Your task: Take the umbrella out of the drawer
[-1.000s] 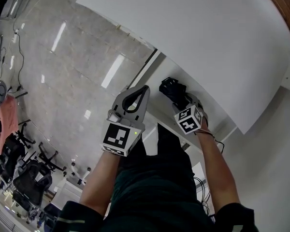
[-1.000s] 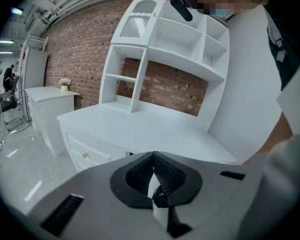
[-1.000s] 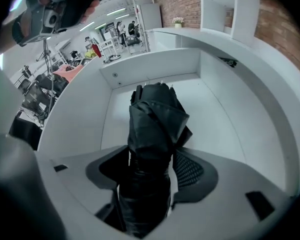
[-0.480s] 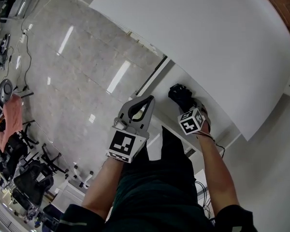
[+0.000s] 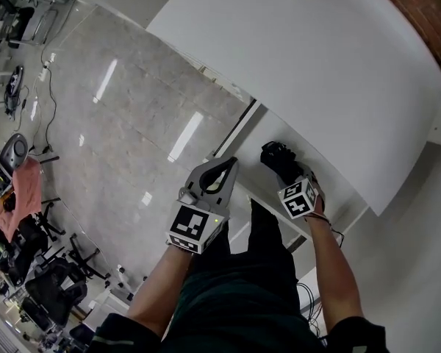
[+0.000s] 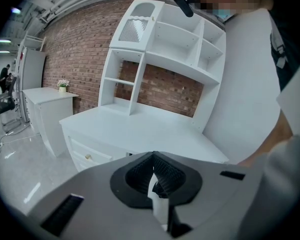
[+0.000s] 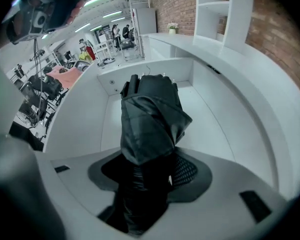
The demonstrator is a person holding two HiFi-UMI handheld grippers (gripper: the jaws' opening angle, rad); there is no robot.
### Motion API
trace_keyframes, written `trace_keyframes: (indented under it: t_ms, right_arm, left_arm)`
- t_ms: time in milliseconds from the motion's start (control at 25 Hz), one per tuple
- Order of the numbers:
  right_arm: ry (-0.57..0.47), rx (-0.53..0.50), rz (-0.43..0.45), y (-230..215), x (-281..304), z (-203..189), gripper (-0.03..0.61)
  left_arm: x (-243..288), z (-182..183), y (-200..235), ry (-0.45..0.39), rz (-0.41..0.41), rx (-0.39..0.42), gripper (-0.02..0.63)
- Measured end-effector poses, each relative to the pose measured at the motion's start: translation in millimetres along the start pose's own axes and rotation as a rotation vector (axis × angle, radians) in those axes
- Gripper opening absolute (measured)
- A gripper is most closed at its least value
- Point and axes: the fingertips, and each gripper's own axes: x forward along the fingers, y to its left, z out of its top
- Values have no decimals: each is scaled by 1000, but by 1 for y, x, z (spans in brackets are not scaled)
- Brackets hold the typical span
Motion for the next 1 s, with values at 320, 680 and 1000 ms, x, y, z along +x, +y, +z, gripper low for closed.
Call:
trace_keyframes:
  t_ms: [320,680,1000]
  right_arm:
    - [-143,50,-40,8,-47,30,218]
    - [-310,137,-111,-8,-104,72,218]
    - [-462,172,-173,-14,-166,96,219]
  left_arm:
    - [-26,8,1,-33,-21,16,6]
    - [-33,42,3,-92,-42,45,6]
    - [-56,81,-10,-161,-87,21,6]
